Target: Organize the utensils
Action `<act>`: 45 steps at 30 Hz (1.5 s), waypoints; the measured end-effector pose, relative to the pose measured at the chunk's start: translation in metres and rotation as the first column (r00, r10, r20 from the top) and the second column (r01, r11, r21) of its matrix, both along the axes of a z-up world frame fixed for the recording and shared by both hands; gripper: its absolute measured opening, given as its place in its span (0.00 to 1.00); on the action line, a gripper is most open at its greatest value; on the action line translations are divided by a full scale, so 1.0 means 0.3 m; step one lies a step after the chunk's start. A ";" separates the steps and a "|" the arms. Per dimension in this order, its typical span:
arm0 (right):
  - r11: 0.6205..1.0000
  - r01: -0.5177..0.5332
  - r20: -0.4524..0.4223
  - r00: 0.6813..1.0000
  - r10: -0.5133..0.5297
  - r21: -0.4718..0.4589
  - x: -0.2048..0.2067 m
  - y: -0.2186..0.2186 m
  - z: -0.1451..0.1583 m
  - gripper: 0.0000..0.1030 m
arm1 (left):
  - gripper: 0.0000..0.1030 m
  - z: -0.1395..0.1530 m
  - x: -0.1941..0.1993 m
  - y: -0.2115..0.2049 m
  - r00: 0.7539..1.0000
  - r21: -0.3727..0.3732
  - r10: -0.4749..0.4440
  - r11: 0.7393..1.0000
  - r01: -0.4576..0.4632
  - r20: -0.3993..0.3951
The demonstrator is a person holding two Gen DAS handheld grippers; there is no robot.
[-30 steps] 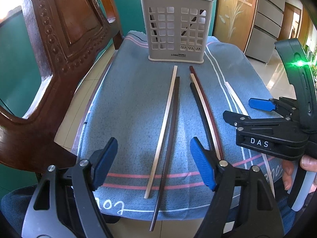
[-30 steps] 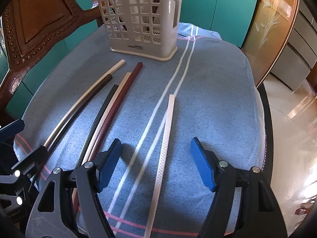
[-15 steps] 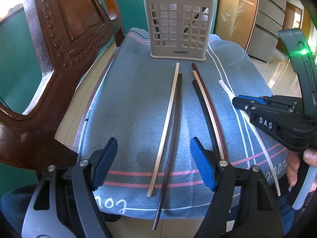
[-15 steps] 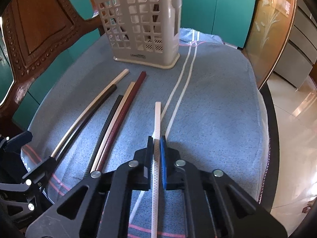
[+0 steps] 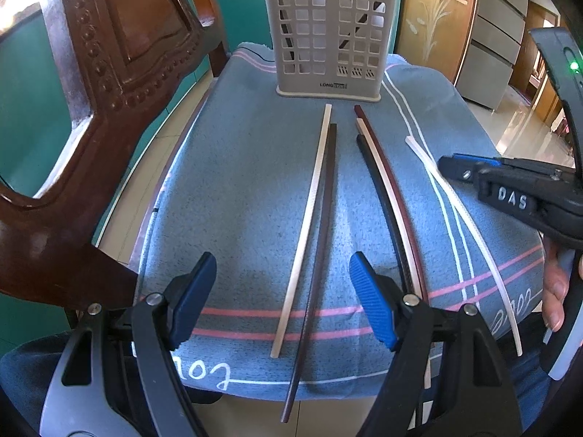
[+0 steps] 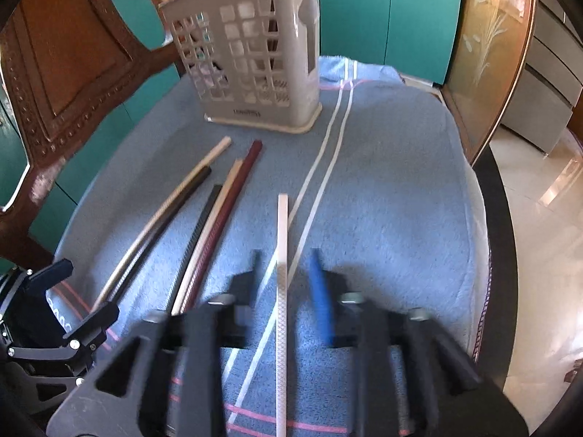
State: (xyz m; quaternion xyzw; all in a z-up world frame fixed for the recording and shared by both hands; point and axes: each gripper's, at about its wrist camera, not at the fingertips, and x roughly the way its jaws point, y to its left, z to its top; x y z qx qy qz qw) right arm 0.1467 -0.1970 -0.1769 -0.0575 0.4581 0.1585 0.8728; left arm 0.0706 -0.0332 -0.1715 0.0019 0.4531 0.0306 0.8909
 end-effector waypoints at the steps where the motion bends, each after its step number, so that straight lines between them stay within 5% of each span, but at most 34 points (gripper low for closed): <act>1: 1.000 0.003 -0.001 1.000 -0.003 -0.011 0.000 0.002 -0.004 0.42 | 0.74 -0.001 0.004 0.001 1.000 0.000 0.001 1.000 -0.001 -0.002; 31: 0.998 0.001 -0.012 1.000 -0.002 -0.059 0.013 0.018 -0.036 0.48 | 0.74 -0.026 0.004 0.002 1.000 -0.008 0.001 1.000 -0.001 -0.029; 39: 0.999 -0.021 -0.008 1.000 0.021 -0.036 -0.001 0.018 -0.027 0.08 | 0.74 -0.027 0.003 0.002 1.000 -0.007 -0.001 1.000 0.001 -0.030; 45: 1.000 -0.020 0.039 0.999 0.020 -0.005 -0.011 0.013 0.008 0.06 | 0.74 -0.030 0.003 0.000 1.000 -0.005 0.000 1.000 0.000 -0.030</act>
